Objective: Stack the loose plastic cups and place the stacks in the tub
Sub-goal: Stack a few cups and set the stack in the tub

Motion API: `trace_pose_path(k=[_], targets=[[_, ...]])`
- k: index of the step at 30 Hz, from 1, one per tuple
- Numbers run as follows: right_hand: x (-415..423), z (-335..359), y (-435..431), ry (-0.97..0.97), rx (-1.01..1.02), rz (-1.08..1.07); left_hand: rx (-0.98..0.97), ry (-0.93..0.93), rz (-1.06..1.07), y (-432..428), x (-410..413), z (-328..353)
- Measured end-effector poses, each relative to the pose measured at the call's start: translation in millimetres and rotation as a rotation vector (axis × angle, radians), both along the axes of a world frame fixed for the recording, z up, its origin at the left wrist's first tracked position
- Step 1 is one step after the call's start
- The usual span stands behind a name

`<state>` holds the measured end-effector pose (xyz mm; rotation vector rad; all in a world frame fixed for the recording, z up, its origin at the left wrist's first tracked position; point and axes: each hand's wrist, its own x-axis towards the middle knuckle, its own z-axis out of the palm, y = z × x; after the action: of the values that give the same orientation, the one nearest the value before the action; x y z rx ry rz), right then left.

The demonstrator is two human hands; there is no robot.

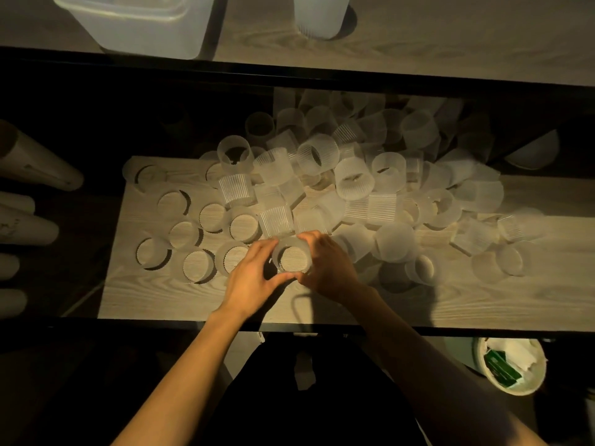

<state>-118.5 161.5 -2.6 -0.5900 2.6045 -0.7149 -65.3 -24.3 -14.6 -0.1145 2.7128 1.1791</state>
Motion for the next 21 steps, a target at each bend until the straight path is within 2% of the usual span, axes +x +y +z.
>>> trace_pose_path(k=[4, 10, 16, 21], targets=[[-0.1, -3.6, -4.5, -0.028, 0.062, 0.021, 0.004, -0.013, 0.008, -0.3, 3.7, -6.5], [1.2, -7.2, -8.2, -0.010, 0.106, 0.049, -0.135, -0.088, -0.041, 2.4, 3.1, -10.7], [4.0, -13.7, -10.7, 0.010, 0.147, 0.075, -0.217, -0.083, -0.092, 4.1, 1.8, -16.3], [7.6, -9.6, -10.7, 0.062, 0.067, 0.058, -0.180, -0.013, -0.054, 2.3, 4.7, -7.8]])
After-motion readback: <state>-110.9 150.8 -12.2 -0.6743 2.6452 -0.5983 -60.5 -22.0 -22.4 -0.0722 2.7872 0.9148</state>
